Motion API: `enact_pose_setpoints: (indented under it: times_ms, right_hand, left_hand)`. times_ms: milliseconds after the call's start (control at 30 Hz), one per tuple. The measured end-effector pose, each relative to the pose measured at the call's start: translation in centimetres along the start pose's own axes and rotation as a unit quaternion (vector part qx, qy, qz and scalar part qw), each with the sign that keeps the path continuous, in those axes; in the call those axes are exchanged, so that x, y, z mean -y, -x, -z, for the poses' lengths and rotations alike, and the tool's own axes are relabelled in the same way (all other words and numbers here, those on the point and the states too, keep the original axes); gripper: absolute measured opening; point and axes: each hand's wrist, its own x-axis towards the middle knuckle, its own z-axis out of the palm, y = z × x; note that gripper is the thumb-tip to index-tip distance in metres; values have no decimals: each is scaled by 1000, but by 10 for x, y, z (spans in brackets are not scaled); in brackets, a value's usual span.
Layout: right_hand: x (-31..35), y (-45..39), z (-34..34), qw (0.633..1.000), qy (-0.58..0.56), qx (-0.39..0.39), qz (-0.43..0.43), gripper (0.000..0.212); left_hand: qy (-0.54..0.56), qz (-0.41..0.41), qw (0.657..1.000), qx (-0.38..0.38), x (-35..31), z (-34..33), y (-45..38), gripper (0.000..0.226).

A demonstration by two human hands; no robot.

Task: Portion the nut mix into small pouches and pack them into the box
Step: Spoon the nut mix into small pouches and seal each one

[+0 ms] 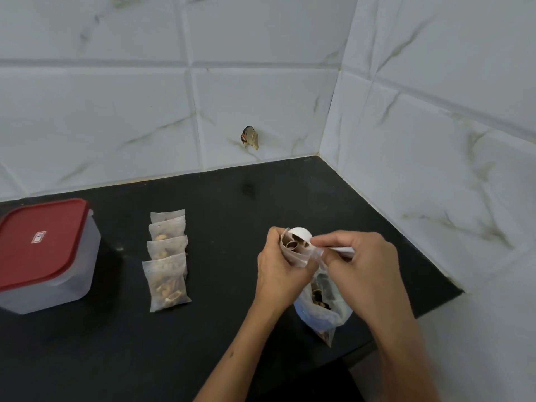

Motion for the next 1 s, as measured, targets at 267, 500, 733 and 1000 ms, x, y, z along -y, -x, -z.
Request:
enact_pose_setpoints:
  times_ms: [267,500,733,1000]
  right_hand:
    - [9,11,-15,996,12,-74,50,14]
    - [11,12,-20,995,26,-75,65,9]
    - [16,16,-30,994,35,-81,64,9]
    - [8,14,-28,989,-50,-128,-54,12]
  left_hand:
    - [9,11,1000,20,-4,5,3,36]
    - [3,4,1000,26,-2,15,4,38]
    - [-9,-1,999,48,2,28,3,36]
    - [-16,32,995,90,9,29,4,38]
